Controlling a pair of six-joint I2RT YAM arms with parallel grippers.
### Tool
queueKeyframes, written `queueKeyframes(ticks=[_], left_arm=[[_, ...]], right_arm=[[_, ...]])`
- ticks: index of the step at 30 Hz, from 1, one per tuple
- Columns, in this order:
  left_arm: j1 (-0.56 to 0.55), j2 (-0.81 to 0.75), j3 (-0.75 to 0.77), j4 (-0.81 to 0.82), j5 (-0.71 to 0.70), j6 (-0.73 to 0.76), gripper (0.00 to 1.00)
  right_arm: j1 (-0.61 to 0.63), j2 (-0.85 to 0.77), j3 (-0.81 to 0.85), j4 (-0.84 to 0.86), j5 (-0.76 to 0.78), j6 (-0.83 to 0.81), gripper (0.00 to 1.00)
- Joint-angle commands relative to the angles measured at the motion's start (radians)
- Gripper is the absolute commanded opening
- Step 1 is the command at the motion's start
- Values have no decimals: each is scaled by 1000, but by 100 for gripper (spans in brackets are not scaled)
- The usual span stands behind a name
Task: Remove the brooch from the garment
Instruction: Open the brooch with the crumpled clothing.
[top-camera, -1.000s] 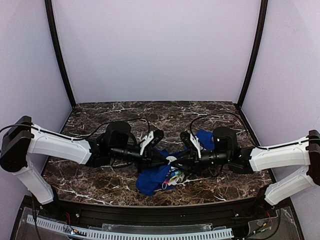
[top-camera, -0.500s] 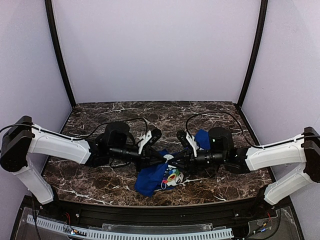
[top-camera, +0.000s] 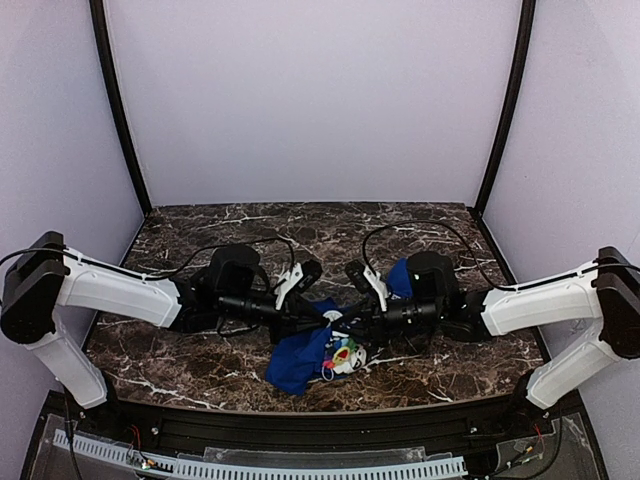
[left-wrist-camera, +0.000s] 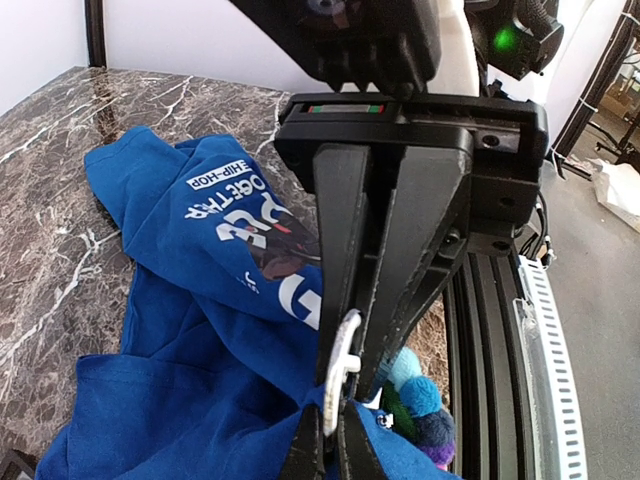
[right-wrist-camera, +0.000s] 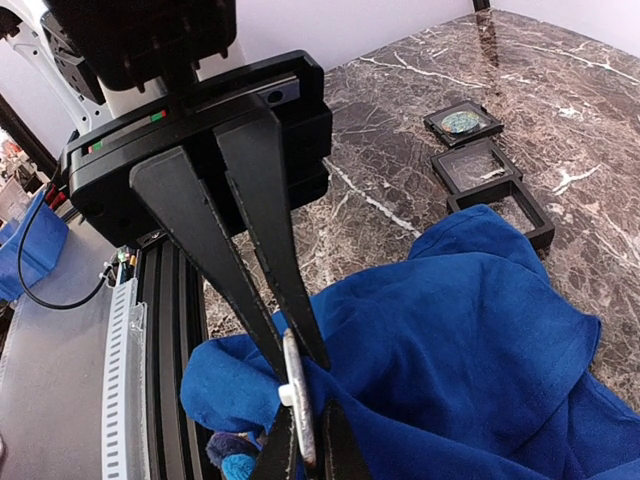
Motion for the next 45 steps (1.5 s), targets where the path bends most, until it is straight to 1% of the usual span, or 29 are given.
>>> queueKeyframes(ticks=[1, 9, 18, 23, 26, 30, 32, 36, 39, 43, 45], left_arm=[[-58, -34, 17, 27, 153, 28, 1], [-70, -31, 26, 13, 170, 39, 1], [-81, -10, 44, -8, 179, 49, 1], [-82, -10, 45, -21, 165, 57, 1], [-82, -26, 34, -16, 111, 62, 1], [-78, -50, 15, -17, -3, 68, 1], [-69, -50, 13, -16, -36, 58, 1], [-34, -31, 8, 6, -40, 10, 1], [-25, -22, 6, 20, -14, -1, 1], [-23, -28, -6, 36, 14, -6, 1], [-23, -33, -12, 45, 24, -5, 1]], right_arm=[[-39, 36, 42, 0, 126, 16, 0], [-43, 47, 57, -14, 151, 8, 1], [-44, 72, 105, -67, 158, -35, 6], [-45, 70, 112, -76, 157, -52, 9], [-45, 54, 99, -67, 125, -65, 11], [-43, -3, 49, -44, 63, -93, 21], [-43, -43, 17, -39, 43, -104, 27], [-42, -145, -53, -5, -13, -113, 42], [-42, -229, -99, 24, -13, -100, 52], [-42, -258, -113, 18, 3, -97, 53], [-42, -241, -108, 17, 7, -95, 51]])
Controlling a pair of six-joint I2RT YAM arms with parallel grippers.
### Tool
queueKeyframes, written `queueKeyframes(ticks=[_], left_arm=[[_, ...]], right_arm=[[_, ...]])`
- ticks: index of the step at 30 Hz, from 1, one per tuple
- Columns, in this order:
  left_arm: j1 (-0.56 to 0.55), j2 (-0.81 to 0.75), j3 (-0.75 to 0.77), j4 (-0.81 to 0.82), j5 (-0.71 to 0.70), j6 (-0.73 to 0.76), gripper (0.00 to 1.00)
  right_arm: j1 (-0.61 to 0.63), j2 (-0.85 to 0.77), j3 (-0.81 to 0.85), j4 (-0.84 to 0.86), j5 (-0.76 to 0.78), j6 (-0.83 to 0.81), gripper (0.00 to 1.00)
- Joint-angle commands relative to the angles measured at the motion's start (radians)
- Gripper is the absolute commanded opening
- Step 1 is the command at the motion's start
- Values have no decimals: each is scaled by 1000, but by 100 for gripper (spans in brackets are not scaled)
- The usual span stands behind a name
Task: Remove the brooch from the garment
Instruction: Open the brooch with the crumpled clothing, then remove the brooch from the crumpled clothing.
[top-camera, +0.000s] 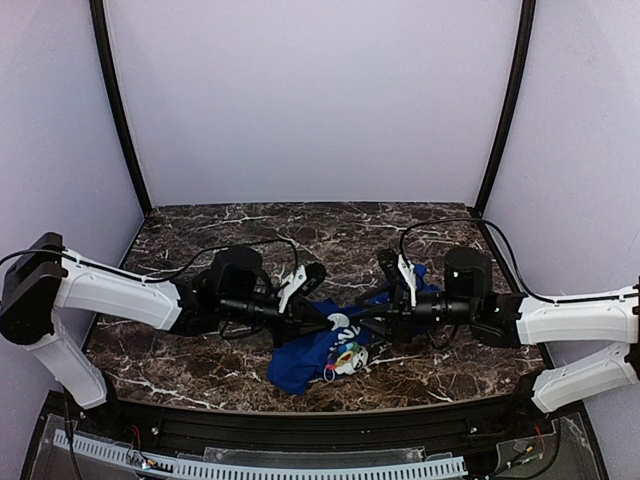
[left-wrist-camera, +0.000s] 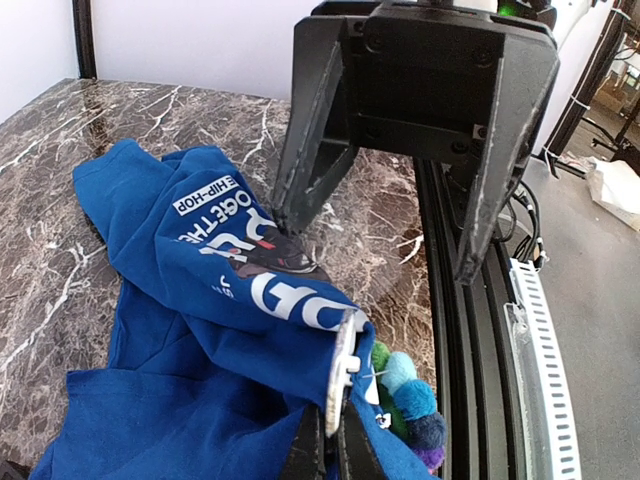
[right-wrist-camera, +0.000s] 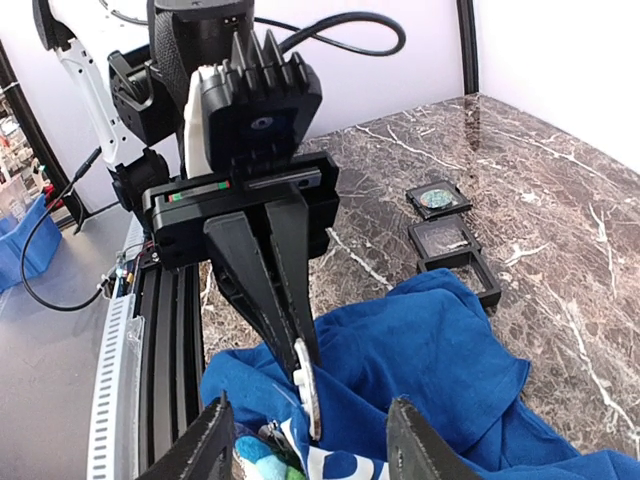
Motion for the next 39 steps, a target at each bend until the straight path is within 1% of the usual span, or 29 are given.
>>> queueKeyframes(ticks=[1, 7, 18, 19, 22, 25, 26, 27, 28, 29, 30, 31, 32, 34, 36, 37, 39], left_arm=[[3, -29, -19, 44, 50, -12, 1], [3, -27, -17, 38, 75, -12, 1], [3, -25, -12, 28, 74, -6, 1], [3, -23, -12, 28, 74, -6, 1], [3, -23, -12, 25, 73, -5, 1], [3, -25, -12, 20, 62, -7, 1], [3, -25, -12, 13, 58, -6, 3], [3, -28, -12, 11, 48, -7, 16], [3, -29, -14, 7, 44, -9, 25], [3, -34, -16, 6, 33, -9, 44], [3, -38, -18, 4, 28, -11, 52], [3, -40, -23, 3, 19, -12, 64], [3, -40, -26, 3, 15, -13, 74], [3, -38, -32, -1, -1, -13, 83], [2, -33, -36, -7, -11, -14, 86], [2, -30, -35, -10, -17, -14, 86], [2, -20, -30, -21, -34, -14, 84]], right_arm=[[-4, 25, -5, 34, 15, 5, 47], [8, 110, 37, 31, -14, -1, 34], [24, 151, 64, 48, -31, -5, 19], [25, 155, 67, 49, -34, -5, 16], [27, 167, 73, 50, -39, -5, 0], [30, 163, 68, 65, -17, -4, 0], [33, 158, 64, 70, -2, -3, 0], [35, 152, 60, 72, 19, -5, 0], [37, 146, 58, 71, 41, -8, 0], [39, 141, 55, 71, 58, -11, 0], [40, 137, 53, 70, 69, -14, 0], [41, 135, 52, 69, 77, -16, 0], [43, 134, 50, 70, 80, -16, 0], [45, 131, 52, 66, 91, -19, 0], [46, 130, 54, 57, 103, -22, 0], [47, 129, 54, 55, 104, -23, 0], [48, 125, 53, 55, 105, -25, 0]])
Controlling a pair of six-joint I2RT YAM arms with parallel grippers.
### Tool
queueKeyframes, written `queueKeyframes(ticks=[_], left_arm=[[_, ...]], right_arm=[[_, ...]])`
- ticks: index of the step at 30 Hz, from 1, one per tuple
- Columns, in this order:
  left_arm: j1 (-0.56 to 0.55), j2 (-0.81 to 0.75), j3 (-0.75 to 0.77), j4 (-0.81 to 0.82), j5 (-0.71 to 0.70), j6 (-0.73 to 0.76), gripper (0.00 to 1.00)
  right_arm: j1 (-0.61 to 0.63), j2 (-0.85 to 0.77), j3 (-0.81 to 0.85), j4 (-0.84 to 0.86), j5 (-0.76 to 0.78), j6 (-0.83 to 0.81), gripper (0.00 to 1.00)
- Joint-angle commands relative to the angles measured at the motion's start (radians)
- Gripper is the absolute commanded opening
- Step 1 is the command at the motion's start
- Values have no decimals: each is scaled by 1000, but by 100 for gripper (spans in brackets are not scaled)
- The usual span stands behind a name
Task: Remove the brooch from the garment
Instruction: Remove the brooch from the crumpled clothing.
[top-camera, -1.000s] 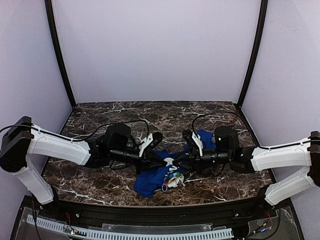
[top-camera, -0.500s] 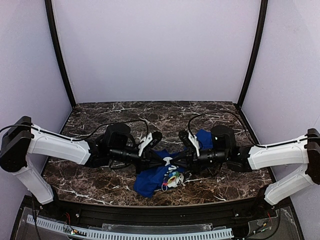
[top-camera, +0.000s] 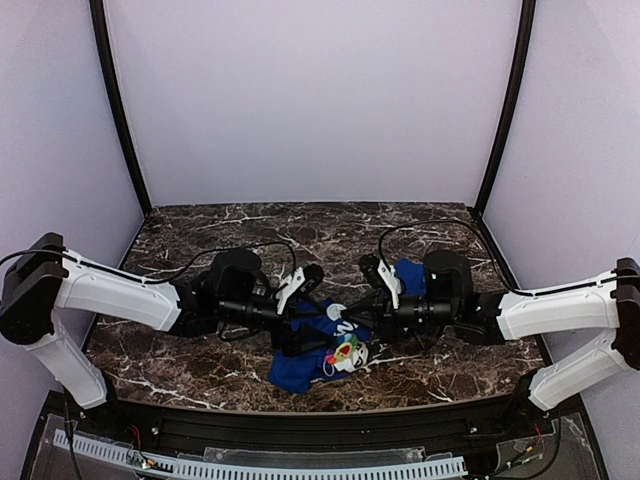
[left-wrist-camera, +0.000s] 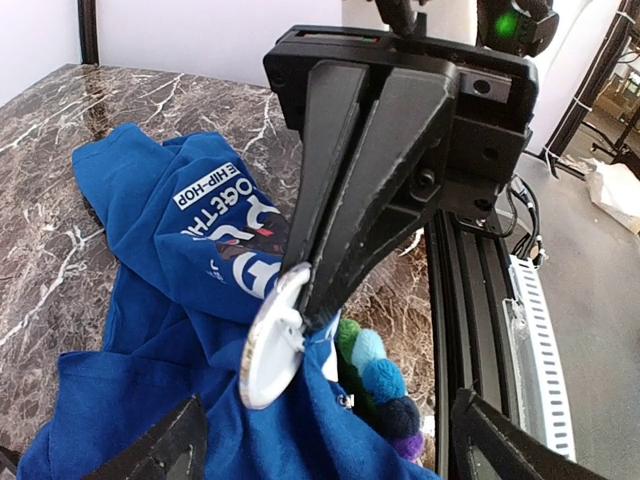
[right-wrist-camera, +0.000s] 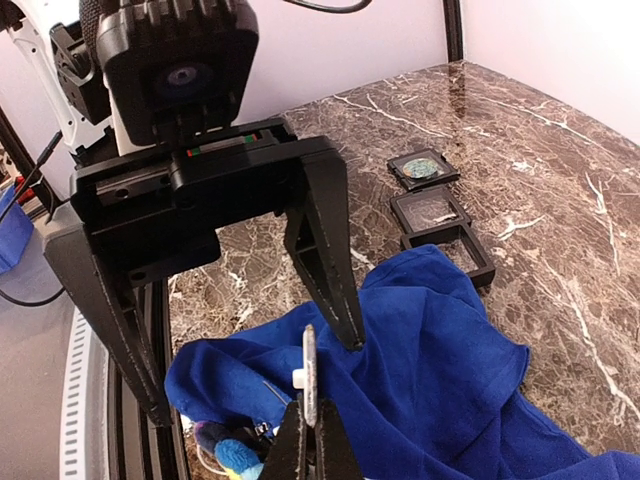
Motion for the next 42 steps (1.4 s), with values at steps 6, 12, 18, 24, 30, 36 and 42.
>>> queueKeyframes(ticks=[6, 12, 18, 24, 30, 36, 42], left_arm=[[-5, 4, 5, -44, -43, 5, 41], [-5, 4, 8, -37, -31, 6, 7], [-5, -3, 7, -34, -33, 6, 1], [-5, -14, 4, -17, -30, 5, 1], [-5, -30, 9, -16, -39, 9, 1], [-6, -53, 2, 6, -55, 11, 1], [-5, -67, -1, 19, -78, 12, 1]], right_arm=[[15, -42, -4, 22, 47, -17, 0], [16, -53, -10, 7, 78, -21, 0], [18, -57, -12, -14, 143, -32, 0], [19, -56, -13, -35, 173, -43, 0], [19, -55, -19, -46, 200, -44, 0], [21, -48, -31, -50, 222, -39, 0], [21, -48, -52, -60, 251, -24, 0]])
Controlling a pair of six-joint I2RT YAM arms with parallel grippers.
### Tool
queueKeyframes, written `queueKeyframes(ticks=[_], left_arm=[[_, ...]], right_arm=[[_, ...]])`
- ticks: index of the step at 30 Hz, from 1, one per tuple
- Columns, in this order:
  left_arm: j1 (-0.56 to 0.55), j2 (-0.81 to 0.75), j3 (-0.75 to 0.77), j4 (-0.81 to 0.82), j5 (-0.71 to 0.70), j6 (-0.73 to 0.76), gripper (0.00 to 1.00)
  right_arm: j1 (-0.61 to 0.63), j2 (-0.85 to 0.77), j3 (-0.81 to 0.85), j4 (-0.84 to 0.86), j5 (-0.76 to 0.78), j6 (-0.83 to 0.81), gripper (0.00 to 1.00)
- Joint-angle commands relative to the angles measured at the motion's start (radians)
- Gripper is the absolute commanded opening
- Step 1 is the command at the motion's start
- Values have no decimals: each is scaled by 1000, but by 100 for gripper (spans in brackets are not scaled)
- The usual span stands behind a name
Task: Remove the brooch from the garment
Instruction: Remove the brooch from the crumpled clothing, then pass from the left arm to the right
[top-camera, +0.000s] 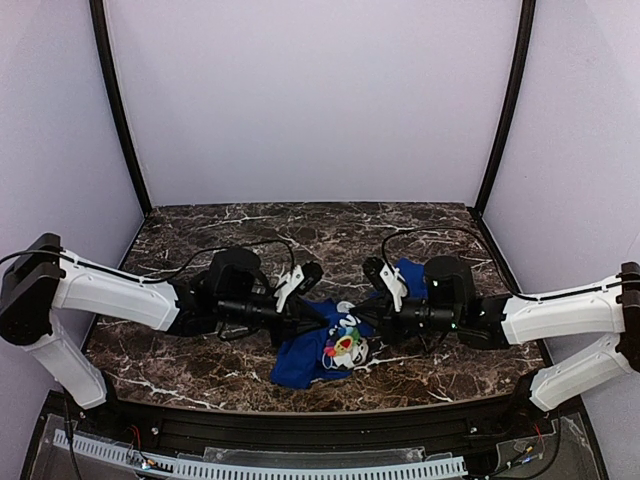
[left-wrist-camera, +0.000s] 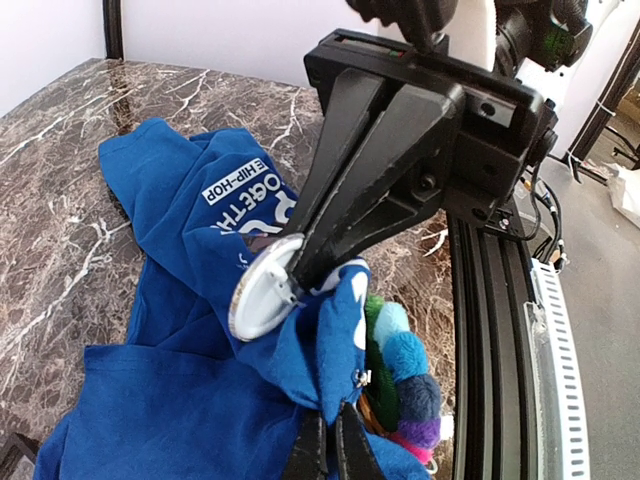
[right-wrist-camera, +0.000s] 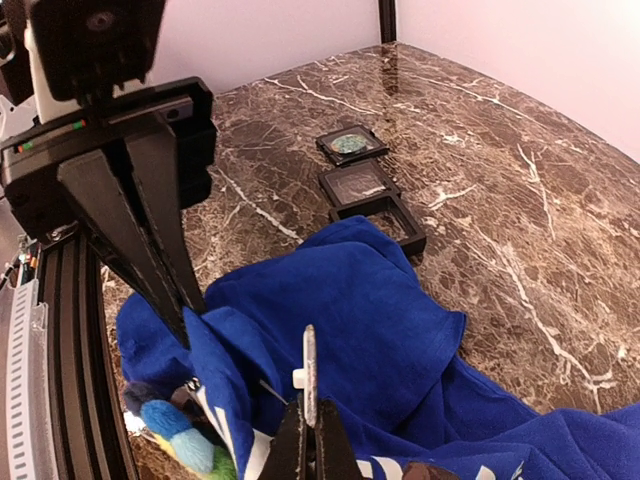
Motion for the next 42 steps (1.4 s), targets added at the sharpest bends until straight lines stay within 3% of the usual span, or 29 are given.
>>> queueKeyframes(ticks=[1, 10, 16, 19, 22, 24, 26, 27, 31, 34, 39, 42], left_arm=[[-5, -60, -2, 41, -21, 12, 1], [-5, -75, -32, 75, -4, 15, 1], [-46, -1, 7, 23, 30, 37, 1], [-64, 27, 35, 22, 51, 32, 1], [-90, 30, 44, 33, 52, 41, 1], [-95, 21, 43, 37, 32, 49, 8], [-94, 8, 28, 38, -13, 57, 28], [-93, -4, 23, 40, -28, 61, 45], [-93, -50, -9, 38, -70, 67, 78], [-93, -92, -40, 34, -106, 76, 91], [-92, -195, -86, 41, -135, 86, 95], [-90, -229, -100, 42, -123, 88, 78]], right_arm=[[3, -12, -31, -9, 51, 14, 0], [5, -91, -53, -44, 205, 81, 0], [4, -176, -27, -75, 275, 106, 0], [3, -200, -19, -67, 239, 98, 0], [4, -219, -31, -15, 72, 68, 0], [3, -231, -48, 27, -42, 55, 0], [5, -236, -51, 36, -135, 45, 0], [5, -239, -50, 35, -161, 40, 0], [6, -251, -55, 34, -205, 32, 0], [7, -244, -54, 36, -246, 30, 0], [14, -205, -38, 27, -312, 19, 0], [22, -183, -27, 29, -346, 13, 0]])
